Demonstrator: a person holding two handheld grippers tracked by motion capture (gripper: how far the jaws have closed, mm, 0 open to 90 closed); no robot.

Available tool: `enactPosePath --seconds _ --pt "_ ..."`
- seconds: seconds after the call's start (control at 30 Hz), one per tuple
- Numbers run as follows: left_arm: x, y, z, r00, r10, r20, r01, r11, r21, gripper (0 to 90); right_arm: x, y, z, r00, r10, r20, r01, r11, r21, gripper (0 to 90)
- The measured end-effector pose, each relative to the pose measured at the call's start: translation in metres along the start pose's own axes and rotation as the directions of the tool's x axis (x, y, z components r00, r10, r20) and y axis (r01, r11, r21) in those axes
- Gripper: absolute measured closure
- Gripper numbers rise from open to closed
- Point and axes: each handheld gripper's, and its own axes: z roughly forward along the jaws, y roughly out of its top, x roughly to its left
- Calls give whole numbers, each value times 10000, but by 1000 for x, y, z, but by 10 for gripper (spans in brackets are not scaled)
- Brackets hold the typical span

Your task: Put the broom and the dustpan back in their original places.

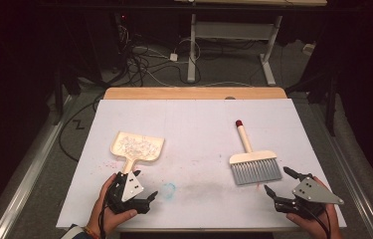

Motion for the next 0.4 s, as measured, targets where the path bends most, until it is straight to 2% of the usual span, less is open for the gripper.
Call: enactPosePath --seconds 0.13,0.23,0.3,0.4 --pt "1 0 2 10000 19 2 -19 10000 41 156 -3 0 0 9999 -120 12 120 9999 88 206" --pt "0 1 2 9999 -114 66 114 9999 76 156 -9 0 -2 9998 145 128 -145 9999 -32 206" --pt "0 2 3 10000 -16 -28 16 10000 35 156 -11 -1 -2 9997 173 182 -172 9998 -36 206" --pt "0 3 5 9998 -194 14 194 9998 93 156 -13 -2 -2 9994 293 166 -293 9996 -30 206"
